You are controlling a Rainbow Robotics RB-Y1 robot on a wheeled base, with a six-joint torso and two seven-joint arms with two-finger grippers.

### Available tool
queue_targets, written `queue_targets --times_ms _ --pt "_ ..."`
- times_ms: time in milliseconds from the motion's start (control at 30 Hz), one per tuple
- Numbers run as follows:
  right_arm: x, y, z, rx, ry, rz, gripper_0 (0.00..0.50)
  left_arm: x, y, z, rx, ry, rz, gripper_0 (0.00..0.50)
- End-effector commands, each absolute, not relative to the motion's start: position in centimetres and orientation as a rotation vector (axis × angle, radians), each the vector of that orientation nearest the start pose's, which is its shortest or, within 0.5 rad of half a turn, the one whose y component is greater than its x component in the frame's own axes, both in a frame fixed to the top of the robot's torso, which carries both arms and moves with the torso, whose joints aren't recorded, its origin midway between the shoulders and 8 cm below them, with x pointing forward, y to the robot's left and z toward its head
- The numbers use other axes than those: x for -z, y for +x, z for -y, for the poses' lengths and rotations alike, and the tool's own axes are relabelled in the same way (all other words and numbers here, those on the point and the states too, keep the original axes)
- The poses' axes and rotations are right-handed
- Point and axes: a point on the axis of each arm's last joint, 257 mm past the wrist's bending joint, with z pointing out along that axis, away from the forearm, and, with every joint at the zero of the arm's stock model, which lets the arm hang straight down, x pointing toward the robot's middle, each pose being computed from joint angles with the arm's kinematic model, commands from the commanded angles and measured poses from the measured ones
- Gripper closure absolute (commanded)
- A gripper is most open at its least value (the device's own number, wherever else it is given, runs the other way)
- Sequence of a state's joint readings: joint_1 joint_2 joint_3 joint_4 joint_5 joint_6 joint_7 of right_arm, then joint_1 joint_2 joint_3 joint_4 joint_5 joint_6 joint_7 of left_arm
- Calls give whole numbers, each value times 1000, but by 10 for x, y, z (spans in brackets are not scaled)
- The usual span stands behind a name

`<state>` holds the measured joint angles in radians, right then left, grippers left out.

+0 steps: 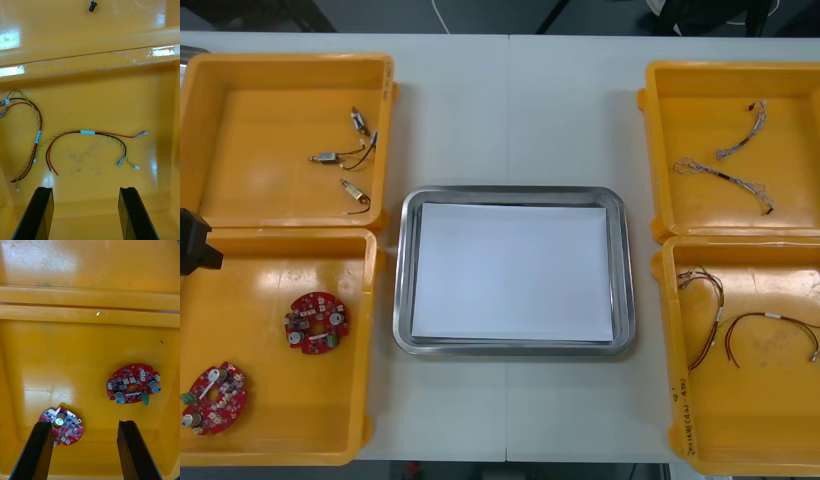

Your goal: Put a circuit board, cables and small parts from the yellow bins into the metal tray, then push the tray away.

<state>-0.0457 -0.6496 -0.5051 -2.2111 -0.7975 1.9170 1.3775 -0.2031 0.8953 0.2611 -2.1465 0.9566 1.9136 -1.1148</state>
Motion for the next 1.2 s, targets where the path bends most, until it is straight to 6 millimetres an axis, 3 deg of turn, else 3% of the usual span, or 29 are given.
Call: queue_targets --times_ms 33,1200 --pt "172 351 401 -20 153 -2629 0 150 369 -378 -24 -24 -2713 0" --pt "172 351 401 -20 153 -2629 0 150 369 -378 -24 -24 -2713 0"
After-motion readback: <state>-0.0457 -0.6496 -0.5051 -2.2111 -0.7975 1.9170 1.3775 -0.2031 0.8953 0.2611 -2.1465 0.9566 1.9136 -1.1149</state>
